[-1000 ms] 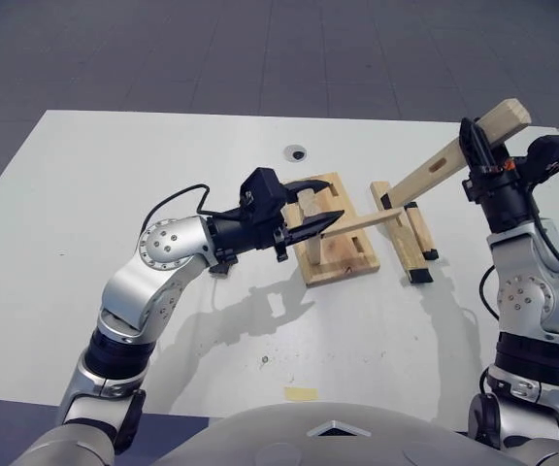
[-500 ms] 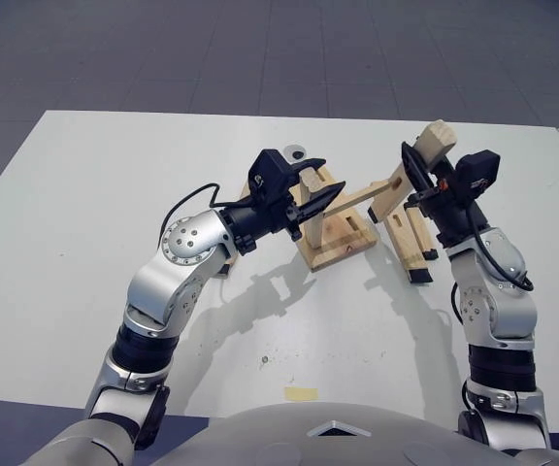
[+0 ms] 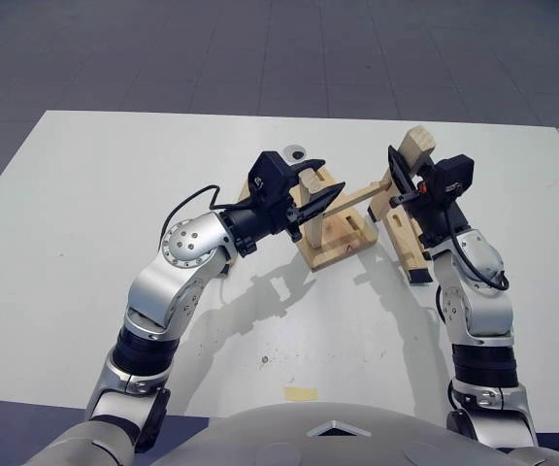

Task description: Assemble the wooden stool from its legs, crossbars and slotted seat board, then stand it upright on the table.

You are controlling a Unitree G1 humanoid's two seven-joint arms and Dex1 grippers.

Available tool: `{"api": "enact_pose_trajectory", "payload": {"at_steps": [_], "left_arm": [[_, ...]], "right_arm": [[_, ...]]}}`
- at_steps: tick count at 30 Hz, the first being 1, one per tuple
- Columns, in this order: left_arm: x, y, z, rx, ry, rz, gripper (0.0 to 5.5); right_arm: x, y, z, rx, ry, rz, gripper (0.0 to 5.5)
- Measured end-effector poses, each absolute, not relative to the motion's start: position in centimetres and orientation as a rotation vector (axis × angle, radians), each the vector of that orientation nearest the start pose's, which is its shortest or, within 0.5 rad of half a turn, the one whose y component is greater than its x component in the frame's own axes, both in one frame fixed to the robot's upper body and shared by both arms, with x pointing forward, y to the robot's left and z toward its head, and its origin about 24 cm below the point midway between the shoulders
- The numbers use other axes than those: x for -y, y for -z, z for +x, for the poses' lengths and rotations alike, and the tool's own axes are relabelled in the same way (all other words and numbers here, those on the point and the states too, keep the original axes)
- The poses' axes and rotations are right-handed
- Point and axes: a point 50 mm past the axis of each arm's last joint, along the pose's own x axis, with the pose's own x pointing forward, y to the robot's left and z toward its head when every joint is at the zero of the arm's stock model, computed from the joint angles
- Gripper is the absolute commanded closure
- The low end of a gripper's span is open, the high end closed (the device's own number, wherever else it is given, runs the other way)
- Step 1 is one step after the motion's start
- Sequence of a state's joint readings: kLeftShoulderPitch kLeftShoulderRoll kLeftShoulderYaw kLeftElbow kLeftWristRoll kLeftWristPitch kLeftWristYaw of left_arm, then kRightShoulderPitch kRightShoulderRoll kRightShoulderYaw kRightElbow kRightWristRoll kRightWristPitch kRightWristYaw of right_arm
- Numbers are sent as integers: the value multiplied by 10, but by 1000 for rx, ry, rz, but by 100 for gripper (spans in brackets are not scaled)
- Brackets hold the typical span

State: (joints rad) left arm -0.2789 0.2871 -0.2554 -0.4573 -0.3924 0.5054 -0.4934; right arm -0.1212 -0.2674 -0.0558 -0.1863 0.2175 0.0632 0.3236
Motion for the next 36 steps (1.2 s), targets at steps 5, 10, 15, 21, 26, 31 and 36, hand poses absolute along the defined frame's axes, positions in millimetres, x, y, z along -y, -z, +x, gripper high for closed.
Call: {"api": "enact_pose_trajectory", "payload": {"at_steps": [5,10,15,21,26,31,36], "left_arm": [[-76,-151,246,115,982,36,344],[-75,-150,245,121,983,42,344],[-75,-150,246,126,982,44,344],[-74,-149,246,135,980,51,344],[-74,-149,246,138,980,52,344],[-74,-149,246,139,981,53,344],[-75,-148,247,137,974,52,344]], "right_arm": [[177,-126,266,260,-377,-41,449],[175,-128,264,253,-450,-24,449],[174,-128,263,244,-461,-60,449],[176,-129,262,219,-464,7,449],[182,-133,264,182,-455,120,448],[183,-136,266,156,-459,130,448],[183,-141,271,54,-464,156,448]]}}
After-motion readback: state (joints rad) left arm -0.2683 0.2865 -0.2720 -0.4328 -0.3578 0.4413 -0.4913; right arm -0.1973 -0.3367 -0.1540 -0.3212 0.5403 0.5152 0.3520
